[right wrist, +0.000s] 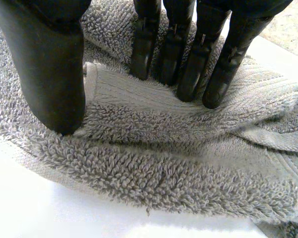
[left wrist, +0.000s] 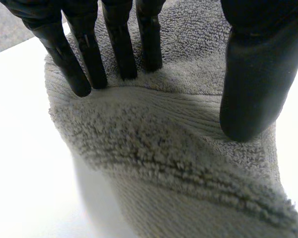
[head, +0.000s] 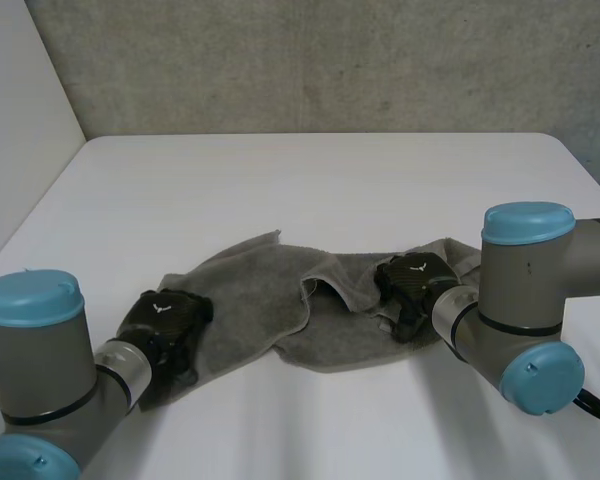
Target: Fold the towel.
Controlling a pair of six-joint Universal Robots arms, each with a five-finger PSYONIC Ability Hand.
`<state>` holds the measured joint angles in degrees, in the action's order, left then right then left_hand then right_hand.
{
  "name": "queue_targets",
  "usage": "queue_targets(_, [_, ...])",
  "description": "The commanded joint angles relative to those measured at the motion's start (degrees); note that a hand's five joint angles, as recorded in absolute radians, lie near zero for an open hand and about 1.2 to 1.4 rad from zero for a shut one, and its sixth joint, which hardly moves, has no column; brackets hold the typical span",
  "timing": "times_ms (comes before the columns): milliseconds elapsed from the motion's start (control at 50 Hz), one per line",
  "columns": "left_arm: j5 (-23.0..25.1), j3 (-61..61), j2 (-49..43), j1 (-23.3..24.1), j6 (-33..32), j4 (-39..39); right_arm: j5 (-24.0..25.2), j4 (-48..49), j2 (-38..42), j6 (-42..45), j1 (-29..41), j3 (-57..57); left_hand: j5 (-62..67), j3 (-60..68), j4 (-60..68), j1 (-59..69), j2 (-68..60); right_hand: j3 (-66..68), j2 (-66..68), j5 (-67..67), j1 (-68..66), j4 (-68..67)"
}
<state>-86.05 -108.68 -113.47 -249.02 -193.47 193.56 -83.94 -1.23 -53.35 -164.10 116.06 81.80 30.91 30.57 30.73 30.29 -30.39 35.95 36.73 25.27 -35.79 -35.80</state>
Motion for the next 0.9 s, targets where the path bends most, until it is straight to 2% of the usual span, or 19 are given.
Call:
queue_targets(20, [-0.2, -1.5, 5.0, 0.1, -0.2, -2.4, 0.0, 0.1, -0.1, 0.0, 0.0, 0.5, -22.6, -12.3, -12.4, -12.0, 12.1, -0.3, -1.1, 0.4, 0.1, 0.1])
queue_targets(140, [-0.3, -3.2, 6.8, 0.8, -0.3, -3.9, 0.1, 0.3, -0.3, 0.0, -0.4, 0.6, -24.5, -14.1, -14.3, -13.8, 14.0, -0.3, -1.1, 0.4, 0.1, 0.1])
queue_targets(300, [-0.3, -5.0, 5.4, 0.8, -0.9, -1.6, 0.2, 0.3, -0.4, 0.0, -0.7, 1.3, -24.3, -14.0, -14.1, -13.7, 13.8, -0.3, -1.1, 0.4, 0.1, 0.1])
queue_targets(500, [-2.3, -5.5, 4.8, 0.7, -5.7, 1.5, 0.3, 0.3, -0.4, 0.0, -0.4, 1.7, -24.0, -13.6, -13.8, -13.3, 13.4, -0.3, -1.1, 0.4, 0.1, 0.1])
queue_targets(900, [-2.6, -4.4, 3.7, 0.6, -5.8, 5.2, 0.4, 0.8, -0.5, 0.1, 0.0, 2.0, -23.1, -12.8, -12.9, -12.5, 12.6, -0.3, -1.1, 0.4, 0.1, 0.1])
